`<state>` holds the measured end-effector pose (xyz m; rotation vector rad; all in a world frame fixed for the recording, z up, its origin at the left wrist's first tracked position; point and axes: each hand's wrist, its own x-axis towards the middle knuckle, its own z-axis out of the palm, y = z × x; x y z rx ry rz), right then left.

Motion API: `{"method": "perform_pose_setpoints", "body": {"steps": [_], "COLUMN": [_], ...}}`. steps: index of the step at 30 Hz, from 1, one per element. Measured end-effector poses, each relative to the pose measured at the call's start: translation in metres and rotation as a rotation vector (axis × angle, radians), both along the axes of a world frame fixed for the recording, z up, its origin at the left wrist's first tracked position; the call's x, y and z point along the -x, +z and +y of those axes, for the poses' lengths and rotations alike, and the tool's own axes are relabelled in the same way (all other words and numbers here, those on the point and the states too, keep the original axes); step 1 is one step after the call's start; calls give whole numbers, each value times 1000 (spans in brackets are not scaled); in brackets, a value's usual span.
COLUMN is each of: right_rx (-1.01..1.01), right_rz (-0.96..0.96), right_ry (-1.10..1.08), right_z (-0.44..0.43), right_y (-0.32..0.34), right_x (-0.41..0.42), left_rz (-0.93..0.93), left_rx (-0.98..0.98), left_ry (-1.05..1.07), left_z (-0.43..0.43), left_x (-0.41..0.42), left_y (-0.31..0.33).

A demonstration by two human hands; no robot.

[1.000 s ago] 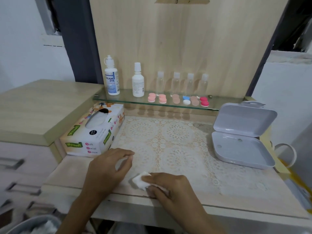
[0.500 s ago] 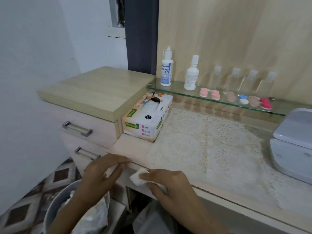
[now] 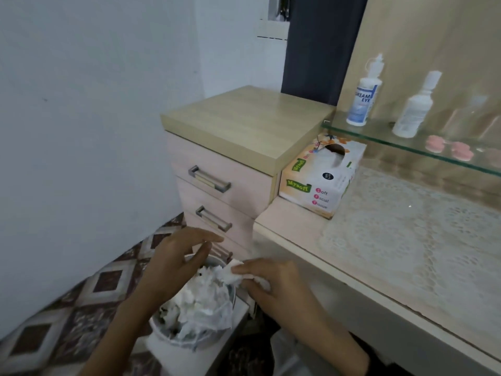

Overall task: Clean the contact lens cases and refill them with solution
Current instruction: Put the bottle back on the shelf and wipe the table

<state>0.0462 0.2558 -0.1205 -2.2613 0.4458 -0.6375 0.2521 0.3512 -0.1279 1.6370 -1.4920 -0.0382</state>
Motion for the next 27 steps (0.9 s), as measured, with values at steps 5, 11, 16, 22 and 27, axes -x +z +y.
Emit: {"method": "perform_pose_setpoints", "body": {"steps": [5, 11, 16, 22, 27], "right_rx": [-41, -46, -45, -98, -104], "right_rz": [61, 171, 250, 376, 519], "right_ry": [-5, 0, 4, 52, 134], "right_z": [6, 14, 15, 16, 14], "right_y": [-13, -32, -58, -93, -123], "right_x": [-28, -62, -91, -127, -144], "left_rz": [29, 11, 79, 154, 136], "left_rx": [-21, -87, -116, -151, -173], "left_ry": [74, 124, 155, 153, 174], "left_z": [23, 41, 52, 56, 56], "left_x": [-26, -48, -62, -68, -69], "left_y": [-15, -44, -64, -79, -94]}}
